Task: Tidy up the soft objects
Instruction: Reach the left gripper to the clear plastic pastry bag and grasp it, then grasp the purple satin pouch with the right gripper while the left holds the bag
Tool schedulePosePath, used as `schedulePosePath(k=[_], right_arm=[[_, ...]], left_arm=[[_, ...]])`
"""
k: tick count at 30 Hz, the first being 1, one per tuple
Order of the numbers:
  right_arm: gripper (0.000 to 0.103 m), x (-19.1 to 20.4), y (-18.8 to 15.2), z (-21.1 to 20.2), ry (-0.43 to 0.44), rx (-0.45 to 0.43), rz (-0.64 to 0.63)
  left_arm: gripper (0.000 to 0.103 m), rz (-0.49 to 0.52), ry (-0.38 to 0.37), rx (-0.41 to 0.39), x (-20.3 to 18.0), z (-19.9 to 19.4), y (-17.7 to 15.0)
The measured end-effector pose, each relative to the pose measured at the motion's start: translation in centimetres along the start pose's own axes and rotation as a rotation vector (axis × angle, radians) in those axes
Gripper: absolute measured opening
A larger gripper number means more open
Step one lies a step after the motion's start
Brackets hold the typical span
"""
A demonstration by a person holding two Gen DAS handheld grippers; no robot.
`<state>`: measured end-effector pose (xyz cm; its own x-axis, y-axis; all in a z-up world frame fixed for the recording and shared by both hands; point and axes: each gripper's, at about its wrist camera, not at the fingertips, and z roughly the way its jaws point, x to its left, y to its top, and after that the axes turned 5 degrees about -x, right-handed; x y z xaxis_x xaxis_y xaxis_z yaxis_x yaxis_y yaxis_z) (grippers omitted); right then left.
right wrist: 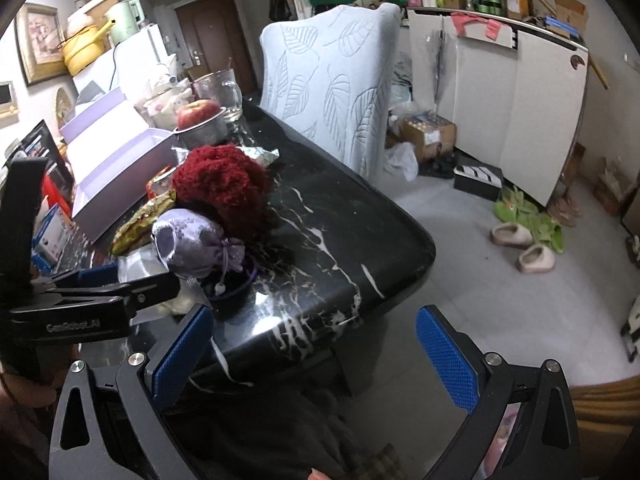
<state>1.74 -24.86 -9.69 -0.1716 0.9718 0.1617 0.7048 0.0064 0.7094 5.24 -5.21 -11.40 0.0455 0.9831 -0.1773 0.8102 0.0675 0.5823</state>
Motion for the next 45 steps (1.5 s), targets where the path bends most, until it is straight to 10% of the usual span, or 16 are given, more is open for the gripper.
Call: schedulePosePath(k=[7,39,45], right_arm=[[0.103,0.6,-0.1,0.4,0.009,0.01,-0.014],[0.103,10.6,0.9,7.4,0.216,0.054,-0.142],[0.061,10.8,0.7,7.1,0.181,0.034,-0.173]], left_arm=[[0.066,-0.024,-0.1,-0.008,0.6,-0.1,-0.4],[0.066,-0.155,0.039,-0.045,10.6,-6.1,-4.5],[0.066,-0.169,0.045,-0.039,11.1,-6.3,-4.9]])
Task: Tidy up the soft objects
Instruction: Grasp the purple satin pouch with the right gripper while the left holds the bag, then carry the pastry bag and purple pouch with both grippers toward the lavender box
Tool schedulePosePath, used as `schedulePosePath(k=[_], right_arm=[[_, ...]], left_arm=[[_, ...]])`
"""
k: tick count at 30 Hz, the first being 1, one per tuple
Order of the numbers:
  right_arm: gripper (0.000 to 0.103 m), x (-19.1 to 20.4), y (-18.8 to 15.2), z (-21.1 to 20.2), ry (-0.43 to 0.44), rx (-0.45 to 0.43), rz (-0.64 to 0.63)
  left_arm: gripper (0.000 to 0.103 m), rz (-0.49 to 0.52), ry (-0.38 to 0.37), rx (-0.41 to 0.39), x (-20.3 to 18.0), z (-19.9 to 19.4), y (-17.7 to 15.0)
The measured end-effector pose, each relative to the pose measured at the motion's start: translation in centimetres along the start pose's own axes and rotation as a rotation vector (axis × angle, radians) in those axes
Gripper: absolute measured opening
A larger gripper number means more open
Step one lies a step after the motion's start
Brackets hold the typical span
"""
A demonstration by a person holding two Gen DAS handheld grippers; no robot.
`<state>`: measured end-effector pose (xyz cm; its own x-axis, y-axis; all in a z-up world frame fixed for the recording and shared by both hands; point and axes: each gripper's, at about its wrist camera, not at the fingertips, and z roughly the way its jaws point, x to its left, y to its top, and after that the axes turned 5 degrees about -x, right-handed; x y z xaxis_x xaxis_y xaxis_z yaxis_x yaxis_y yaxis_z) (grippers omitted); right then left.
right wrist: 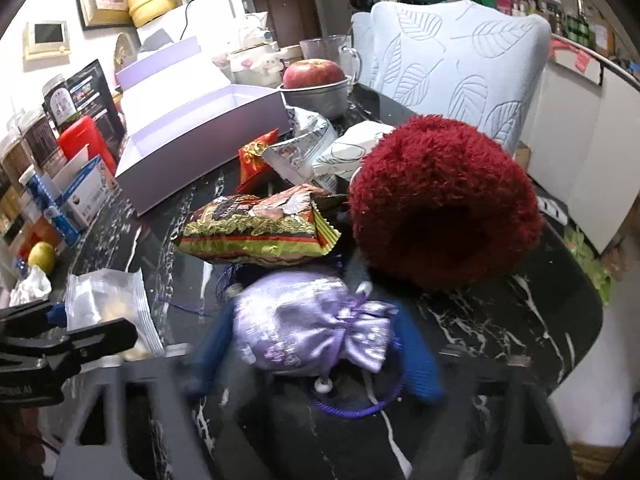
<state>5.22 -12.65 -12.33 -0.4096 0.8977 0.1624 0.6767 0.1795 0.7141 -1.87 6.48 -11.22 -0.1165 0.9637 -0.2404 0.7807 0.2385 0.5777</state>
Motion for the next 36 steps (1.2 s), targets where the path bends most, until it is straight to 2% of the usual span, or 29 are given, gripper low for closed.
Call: schedulePosePath(k=[2,5,18,29,36], right_arm=[[0.055,-0.2,0.0,-0.2,0.023,0.006,0.012],[0.053,-0.4,-0.3,-0.5,0.038,0.011,0.02],[0.053,-0.2,-2.2,-2.9,0.061,0.012,0.012],[0.053,2.0,-3.9,-5.8,0.13,-0.01,-0.037],[0.053,3.3,-3.5,-7.3,0.188,-0.049,-0.069]], left_arm=[[0.066,-0.001,-0.006,0.001,-0.1,0.0,0.0],[0.066,0.005,-0.013,-0.001,-0.3,0.0,0.0],[0.066,0.047,-0.028,-0.025,-1.6,-1.4,-1.3],[0.066,0.079,-0.035,-0.093,-2.6,-4.4,-2.9],[0.066,0.072,-0.024,-0.148,-2.3,-6.3,-2.8]])
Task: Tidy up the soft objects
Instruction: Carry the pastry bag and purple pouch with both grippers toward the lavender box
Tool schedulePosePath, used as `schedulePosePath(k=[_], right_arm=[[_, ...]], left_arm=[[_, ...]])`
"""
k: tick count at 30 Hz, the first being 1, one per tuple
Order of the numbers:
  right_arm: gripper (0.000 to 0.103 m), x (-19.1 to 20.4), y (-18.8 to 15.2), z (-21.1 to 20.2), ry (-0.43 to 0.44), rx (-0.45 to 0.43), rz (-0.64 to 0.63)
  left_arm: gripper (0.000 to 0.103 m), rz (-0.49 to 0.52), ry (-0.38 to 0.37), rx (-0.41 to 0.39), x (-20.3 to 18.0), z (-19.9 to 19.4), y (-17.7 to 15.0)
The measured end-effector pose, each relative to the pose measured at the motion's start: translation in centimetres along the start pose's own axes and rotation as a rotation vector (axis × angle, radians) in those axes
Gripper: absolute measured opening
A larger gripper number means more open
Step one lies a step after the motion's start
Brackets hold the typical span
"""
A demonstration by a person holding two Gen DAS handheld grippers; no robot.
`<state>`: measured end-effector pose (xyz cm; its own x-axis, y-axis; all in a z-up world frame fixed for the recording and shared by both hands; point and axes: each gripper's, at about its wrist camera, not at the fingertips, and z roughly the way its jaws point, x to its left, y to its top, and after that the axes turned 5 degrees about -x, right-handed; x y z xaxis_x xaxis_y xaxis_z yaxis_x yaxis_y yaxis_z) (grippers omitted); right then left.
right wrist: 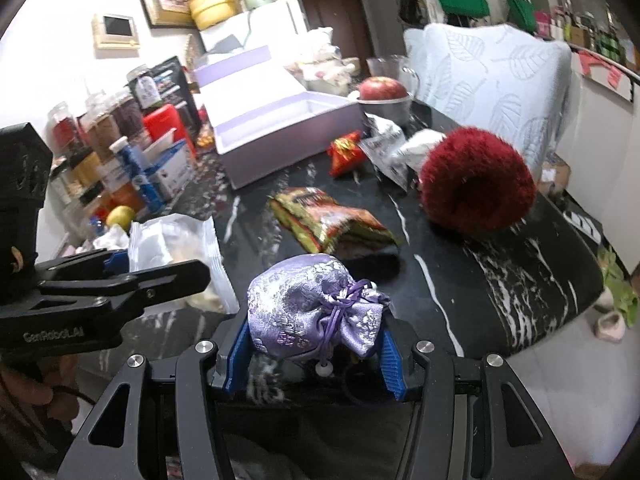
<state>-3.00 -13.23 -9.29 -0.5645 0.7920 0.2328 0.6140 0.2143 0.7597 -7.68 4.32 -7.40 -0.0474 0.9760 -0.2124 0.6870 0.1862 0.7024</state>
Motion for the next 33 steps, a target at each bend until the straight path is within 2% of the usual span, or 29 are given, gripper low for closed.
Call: schedulePosePath(k=[10,18,33], right_arm=[[0.053,2.2,2.9,-2.0,0.043,-0.089,-0.081],[0.053,4.0,7.2,-3.2,0.067,-0.187,-0.166],[0.054,6.6,17.3,-0.4,0.129,-0.318,-0.282]], left_arm=[[0.066,0.03,0.006,-0.101,0.1,-2.5,2.5],[0.066,0.053,0.012,-0.206,0.3,-4.9,6.0],[0.066,0.118,0.093,-0.364,3.3,-6.5,14.6]])
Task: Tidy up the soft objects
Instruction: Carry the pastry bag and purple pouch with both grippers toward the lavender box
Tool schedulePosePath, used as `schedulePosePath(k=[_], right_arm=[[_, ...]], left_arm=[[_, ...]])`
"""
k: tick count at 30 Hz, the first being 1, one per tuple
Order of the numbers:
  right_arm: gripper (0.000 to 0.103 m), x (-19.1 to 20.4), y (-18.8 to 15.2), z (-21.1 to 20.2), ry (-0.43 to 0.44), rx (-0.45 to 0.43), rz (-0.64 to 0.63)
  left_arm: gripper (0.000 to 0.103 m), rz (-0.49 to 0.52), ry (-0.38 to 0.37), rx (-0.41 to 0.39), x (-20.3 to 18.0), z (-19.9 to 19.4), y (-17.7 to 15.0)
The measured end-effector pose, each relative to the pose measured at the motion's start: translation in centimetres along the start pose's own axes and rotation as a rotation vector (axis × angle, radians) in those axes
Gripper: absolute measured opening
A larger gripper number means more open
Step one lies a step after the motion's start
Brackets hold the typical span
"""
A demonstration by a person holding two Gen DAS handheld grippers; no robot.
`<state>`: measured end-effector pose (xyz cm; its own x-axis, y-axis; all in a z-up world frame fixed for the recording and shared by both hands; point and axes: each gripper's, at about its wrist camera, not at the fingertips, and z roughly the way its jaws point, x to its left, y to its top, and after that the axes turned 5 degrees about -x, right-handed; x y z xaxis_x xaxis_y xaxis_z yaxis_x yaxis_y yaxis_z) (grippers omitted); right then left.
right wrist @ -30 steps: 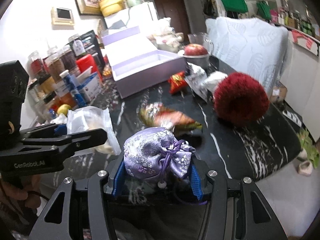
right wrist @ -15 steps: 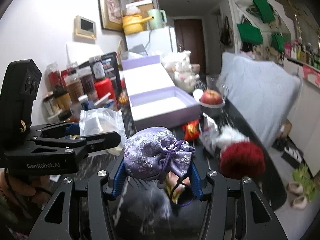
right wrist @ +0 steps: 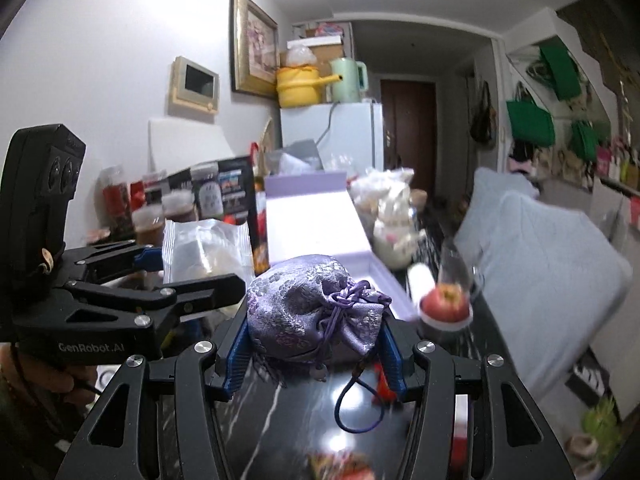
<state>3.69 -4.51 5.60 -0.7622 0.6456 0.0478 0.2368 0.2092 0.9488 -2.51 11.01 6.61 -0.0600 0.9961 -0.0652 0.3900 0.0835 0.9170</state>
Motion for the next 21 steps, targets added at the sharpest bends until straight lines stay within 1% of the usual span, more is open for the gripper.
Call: schedulePosePath(k=[4,10,14,17,19,21], right_arm=[[0.054,-0.6,2.7,2.6,-0.005,-0.032,-0.021],[0.054,-1.2,6.7,6.7,-0.004,-0.07,-0.062],[0.054,-1.8,9.0,9.7,-0.008,-0.08,-0.081],[0.054,-2.3,10.3,11.9,-0.018,-0.073,-0.089],[0.054,-2.7,10.9,13.6,-0.025,-0.052,-0.089],[0.054,-3.5,11.2,15.7,-0.031,-0.024,-0.071]], left_arm=[[0.066,0.017,0.015,-0.035,1.5,1.8,2.6],[0.066,0.013,0.056,-0.079,4.1,4.4,6.0],[0.066,0.021,0.098,-0.106,5.8,6.4,8.2],[0.066,0.012,0.13,-0.091,7.2,8.3,9.5],[0.066,-0.001,0.143,-0.076,7.9,9.8,9.9],[0.066,-0.018,0.153,-0.044,8.9,11.5,10.1]])
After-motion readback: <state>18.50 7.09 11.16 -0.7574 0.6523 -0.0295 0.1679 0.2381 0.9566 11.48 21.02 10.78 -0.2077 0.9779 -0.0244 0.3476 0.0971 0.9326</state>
